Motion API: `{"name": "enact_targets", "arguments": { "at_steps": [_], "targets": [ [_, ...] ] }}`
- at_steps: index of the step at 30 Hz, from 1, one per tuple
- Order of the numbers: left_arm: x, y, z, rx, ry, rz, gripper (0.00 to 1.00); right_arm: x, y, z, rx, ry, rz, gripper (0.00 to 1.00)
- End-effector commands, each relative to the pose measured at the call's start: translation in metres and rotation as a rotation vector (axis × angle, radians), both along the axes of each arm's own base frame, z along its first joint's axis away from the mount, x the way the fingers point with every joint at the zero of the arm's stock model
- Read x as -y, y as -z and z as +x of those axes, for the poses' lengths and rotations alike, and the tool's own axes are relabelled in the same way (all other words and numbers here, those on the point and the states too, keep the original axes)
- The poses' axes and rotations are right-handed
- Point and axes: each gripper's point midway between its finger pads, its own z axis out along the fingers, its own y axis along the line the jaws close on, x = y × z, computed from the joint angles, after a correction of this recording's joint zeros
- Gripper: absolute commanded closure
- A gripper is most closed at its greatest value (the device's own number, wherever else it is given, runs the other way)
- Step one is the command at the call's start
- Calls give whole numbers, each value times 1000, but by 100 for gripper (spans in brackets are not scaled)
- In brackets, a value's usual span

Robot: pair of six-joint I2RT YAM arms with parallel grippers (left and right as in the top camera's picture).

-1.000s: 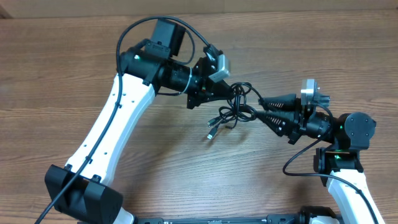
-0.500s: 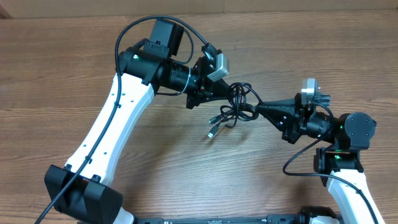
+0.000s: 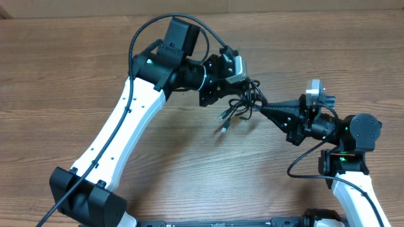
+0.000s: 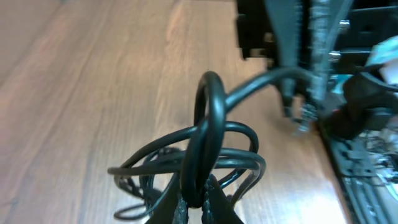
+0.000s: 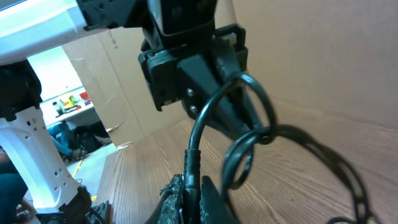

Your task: Untangle cables

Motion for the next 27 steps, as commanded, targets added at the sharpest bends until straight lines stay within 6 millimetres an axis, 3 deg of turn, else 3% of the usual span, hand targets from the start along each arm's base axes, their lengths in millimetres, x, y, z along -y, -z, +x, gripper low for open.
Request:
{"name": "enact_targets", "arguments": {
  "at_steps": [1,11,18,27],
  "targets": [
    [-3,-1,18,3,-113,47,96,-1,-6,-2,26,-12,-9,96],
    [-10,5,32,48,-177,105,96,1,6,6,-17,26,-19,96],
    [0,0,47,163,-218,120,96,4,15,14,-61,63,-20,96],
    [5,0,43,224,-168,131,96,5,32,29,-122,70,-14,96]
  ]
}}
